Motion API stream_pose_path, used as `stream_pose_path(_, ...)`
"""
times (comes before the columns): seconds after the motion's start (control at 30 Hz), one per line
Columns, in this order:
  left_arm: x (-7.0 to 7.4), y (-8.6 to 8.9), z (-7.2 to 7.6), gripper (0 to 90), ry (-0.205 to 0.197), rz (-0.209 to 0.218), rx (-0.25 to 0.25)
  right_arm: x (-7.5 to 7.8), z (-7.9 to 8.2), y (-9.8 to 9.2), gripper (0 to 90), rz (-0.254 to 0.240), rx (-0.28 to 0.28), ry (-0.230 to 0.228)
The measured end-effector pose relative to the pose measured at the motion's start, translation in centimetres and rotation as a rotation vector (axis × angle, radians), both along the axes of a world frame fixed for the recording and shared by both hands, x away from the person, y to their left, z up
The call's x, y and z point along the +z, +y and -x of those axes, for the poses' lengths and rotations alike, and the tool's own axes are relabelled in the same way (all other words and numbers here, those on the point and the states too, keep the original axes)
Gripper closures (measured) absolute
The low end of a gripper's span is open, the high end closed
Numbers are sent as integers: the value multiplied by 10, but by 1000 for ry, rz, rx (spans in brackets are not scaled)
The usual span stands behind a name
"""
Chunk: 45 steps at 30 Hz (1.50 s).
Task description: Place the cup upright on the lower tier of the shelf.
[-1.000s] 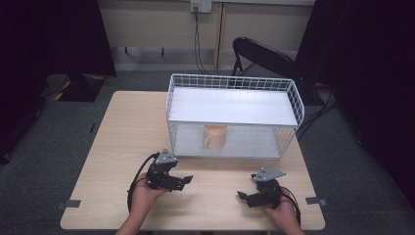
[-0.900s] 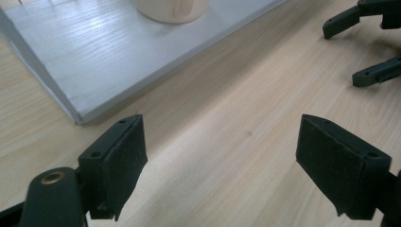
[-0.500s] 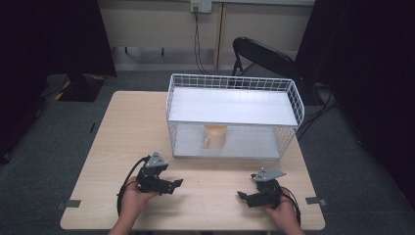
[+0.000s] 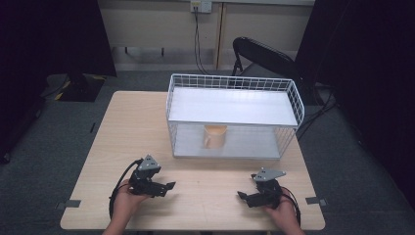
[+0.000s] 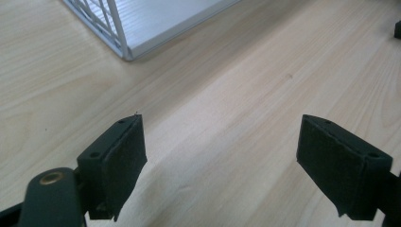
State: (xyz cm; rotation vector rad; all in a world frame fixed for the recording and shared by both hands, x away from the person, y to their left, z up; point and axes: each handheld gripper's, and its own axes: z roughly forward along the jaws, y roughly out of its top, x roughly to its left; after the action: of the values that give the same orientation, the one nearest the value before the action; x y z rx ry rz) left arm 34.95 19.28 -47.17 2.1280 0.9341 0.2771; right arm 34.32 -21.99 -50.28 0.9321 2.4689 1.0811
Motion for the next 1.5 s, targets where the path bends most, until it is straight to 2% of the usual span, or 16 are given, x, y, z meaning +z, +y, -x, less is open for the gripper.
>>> stream_pose_path(0.6, -11, 26, 4, 156, 5, -13, 39, 0, 0, 0, 136, 0, 0, 0)
stream_pose_path(0.87, -17, 30, 5, 154, 16, -24, 43, 0, 0, 0, 136, 0, 0, 0)
stream_pose_path(1.13, -24, 29, 7, 151, 25, -49, 21, 0, 0, 0, 136, 0, 0, 0)
stream_pose_path(1.3, -26, 30, 8, 140, 10, -43, 25, 0, 0, 0, 136, 0, 0, 0)
stream_pose_path(1.4, -32, 28, 11, 101, -56, -84, -11, 0, 0, 0, 136, 0, 0, 0)
stream_pose_path(1.43, -32, 28, 11, 57, -56, -84, -11, 0, 0, 0, 136, 0, 0, 0)
stream_pose_path(1.5, -33, 26, 10, 25, -55, -89, -12, 0, 0, 0, 136, 0, 0, 0)
